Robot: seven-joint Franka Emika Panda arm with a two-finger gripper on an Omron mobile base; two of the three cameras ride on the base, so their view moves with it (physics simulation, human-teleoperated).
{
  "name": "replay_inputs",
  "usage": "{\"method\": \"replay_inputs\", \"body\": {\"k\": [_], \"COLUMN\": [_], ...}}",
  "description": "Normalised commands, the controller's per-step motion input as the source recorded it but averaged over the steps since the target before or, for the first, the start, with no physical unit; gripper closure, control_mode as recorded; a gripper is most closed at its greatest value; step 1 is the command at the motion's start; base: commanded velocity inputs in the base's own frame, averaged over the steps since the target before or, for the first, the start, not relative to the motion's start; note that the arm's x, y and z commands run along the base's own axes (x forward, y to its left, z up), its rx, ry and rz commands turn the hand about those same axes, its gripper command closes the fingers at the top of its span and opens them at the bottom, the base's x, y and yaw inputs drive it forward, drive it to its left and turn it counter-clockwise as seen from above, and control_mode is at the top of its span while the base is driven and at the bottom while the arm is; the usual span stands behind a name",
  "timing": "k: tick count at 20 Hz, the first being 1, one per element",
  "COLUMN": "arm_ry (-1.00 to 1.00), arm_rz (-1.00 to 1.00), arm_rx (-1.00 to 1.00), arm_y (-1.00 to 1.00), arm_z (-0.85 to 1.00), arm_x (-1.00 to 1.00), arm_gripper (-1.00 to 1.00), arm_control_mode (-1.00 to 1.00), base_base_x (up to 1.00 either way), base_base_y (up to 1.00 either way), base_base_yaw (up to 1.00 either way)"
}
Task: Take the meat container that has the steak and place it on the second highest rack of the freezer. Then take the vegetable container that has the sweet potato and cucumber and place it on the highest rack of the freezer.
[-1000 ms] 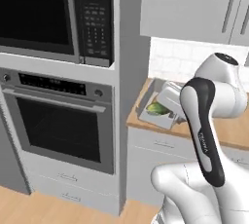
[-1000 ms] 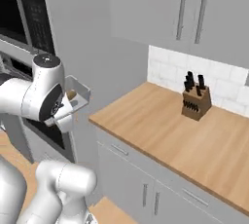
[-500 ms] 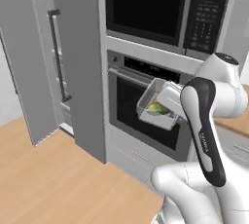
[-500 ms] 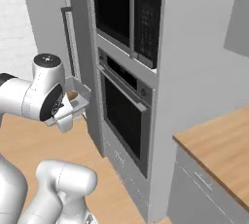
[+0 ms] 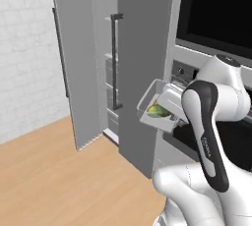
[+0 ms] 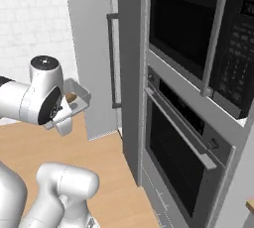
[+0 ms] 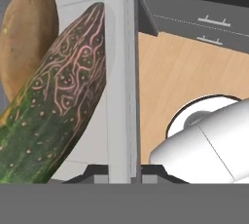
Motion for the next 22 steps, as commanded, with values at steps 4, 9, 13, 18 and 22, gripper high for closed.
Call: {"method": "replay_inputs", "body": {"k": [4, 9, 13, 18, 22], "arm_ry": [0.0, 0.0, 0.0, 0.0, 0.0], "arm_rz": [0.0, 0.0, 0.0, 0.0, 0.0], "arm_rx": [0.0, 0.0, 0.0, 0.0, 0.0], "arm_y": [0.0, 0.0, 0.0, 0.0, 0.0], "arm_z": [0.0, 0.0, 0.0, 0.0, 0.0], "arm_x": [0.0, 0.0, 0.0, 0.0, 0.0], "arm_gripper": [1.0, 1.0, 1.0, 1.0, 1.0], "arm_control_mode": [1.0, 1.0, 1.0, 1.0, 1.0], "base_base_x": [1.0, 1.0, 1.0, 0.93, 0.56], "base_base_y": [0.3, 0.24, 0.28, 0.34, 0.2], "base_base_yaw": [0.01, -0.04, -0.15, -0.22, -0.24]}}
